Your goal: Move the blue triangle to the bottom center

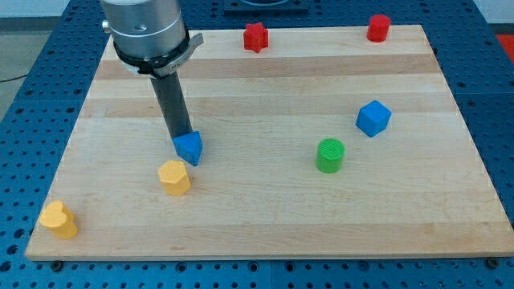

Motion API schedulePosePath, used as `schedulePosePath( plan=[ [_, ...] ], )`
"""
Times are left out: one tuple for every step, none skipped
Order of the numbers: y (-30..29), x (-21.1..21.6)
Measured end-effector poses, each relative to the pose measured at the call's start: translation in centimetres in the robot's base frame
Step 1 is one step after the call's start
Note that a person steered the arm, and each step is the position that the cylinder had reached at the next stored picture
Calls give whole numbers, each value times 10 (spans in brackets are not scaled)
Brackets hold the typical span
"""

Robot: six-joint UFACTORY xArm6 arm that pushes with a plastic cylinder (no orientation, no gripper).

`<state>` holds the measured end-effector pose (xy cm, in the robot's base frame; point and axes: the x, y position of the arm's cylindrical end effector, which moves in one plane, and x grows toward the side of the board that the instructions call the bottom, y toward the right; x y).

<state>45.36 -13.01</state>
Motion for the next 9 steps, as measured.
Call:
schedulePosePath(
  plan=[
    [10,7],
    [26,25],
    [33,48],
    [33,70],
    [34,86],
    [35,99],
    [35,123],
    [40,133],
    [58,131]
  ],
)
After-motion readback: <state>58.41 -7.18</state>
